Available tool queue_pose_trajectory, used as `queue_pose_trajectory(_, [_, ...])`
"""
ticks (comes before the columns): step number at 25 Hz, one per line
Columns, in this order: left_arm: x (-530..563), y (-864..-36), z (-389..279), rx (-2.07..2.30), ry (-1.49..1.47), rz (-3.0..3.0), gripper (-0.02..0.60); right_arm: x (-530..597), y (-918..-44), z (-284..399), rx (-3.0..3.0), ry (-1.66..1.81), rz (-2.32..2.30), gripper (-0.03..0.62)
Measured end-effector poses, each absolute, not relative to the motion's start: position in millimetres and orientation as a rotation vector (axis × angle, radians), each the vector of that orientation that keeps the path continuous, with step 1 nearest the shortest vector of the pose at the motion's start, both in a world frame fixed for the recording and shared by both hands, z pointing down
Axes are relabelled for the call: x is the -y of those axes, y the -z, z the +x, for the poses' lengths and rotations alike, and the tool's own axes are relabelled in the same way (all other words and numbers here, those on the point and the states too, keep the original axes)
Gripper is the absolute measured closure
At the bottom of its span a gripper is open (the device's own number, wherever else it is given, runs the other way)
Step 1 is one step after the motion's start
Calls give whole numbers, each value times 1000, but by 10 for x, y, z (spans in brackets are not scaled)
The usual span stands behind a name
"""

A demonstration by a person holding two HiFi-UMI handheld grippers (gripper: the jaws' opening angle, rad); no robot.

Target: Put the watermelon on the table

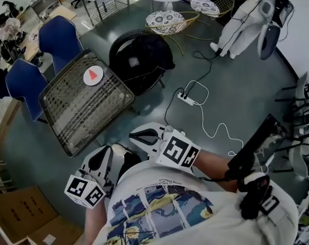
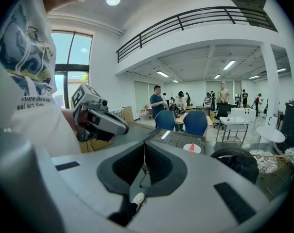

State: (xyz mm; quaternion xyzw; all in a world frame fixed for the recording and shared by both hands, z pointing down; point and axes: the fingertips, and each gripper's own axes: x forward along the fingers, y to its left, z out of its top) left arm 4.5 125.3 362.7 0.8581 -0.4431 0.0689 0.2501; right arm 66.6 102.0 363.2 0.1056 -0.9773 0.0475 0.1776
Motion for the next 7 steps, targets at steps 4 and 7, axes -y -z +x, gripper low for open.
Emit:
queue_pose_trajectory(4, [-1209, -3642, 67, 1193, -206, 2339, 572, -967, -3619, 697, 2765, -139, 313, 580])
queue_pose_trajectory(7, [-1245, -3597, -13, 1189, -207, 2340, 572, -1003, -3559, 637, 2759, -139, 315, 580])
